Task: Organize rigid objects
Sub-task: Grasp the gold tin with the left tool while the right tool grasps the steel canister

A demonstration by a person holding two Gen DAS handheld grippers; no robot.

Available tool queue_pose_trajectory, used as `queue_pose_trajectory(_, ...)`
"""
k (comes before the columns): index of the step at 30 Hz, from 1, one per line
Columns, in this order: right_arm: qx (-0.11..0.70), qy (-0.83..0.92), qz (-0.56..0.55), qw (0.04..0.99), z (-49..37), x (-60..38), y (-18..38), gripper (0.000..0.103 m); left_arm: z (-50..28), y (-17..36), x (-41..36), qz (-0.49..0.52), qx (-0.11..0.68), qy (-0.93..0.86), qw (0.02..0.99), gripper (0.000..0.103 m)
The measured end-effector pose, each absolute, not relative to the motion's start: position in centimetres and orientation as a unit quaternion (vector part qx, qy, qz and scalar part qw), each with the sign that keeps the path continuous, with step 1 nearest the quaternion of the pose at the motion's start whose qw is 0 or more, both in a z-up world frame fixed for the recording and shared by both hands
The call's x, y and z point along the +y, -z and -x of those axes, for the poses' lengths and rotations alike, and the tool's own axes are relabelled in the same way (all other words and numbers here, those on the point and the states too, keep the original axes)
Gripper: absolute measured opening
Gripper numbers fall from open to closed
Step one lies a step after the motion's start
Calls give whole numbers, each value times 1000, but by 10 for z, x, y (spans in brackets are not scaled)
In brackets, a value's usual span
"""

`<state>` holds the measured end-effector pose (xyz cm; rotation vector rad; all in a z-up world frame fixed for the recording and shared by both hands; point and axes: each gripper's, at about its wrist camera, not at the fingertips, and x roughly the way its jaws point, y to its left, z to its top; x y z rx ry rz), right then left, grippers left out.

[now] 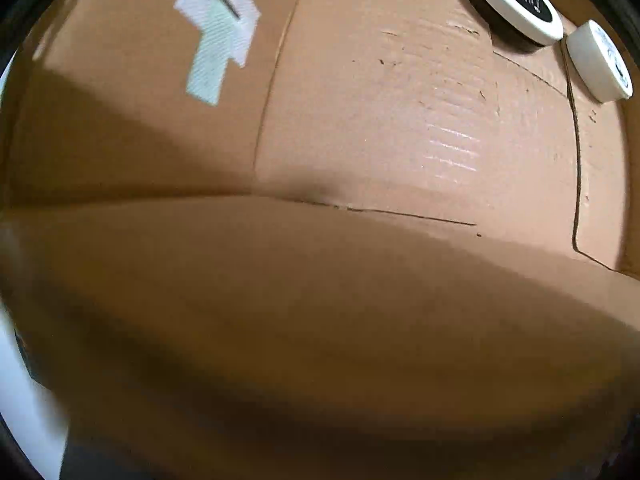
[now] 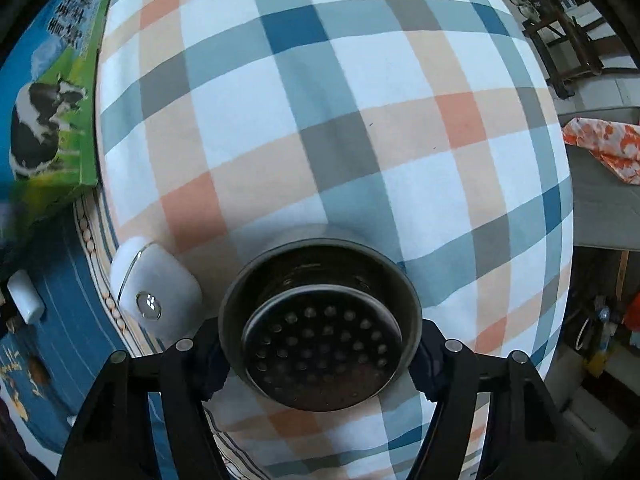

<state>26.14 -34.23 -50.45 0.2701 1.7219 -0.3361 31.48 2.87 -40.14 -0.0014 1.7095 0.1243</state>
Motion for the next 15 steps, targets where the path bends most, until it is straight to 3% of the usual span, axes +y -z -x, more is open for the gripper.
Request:
queue_pose_trajectory(10,786,72,-84,608,-218,-293,506,73,-251,393,3,-13,753,-15,658,63)
queue_pose_trajectory(15,785,65,-61,613,-203,-276,504,74,-210,412,-16,-4,782,10,624,63)
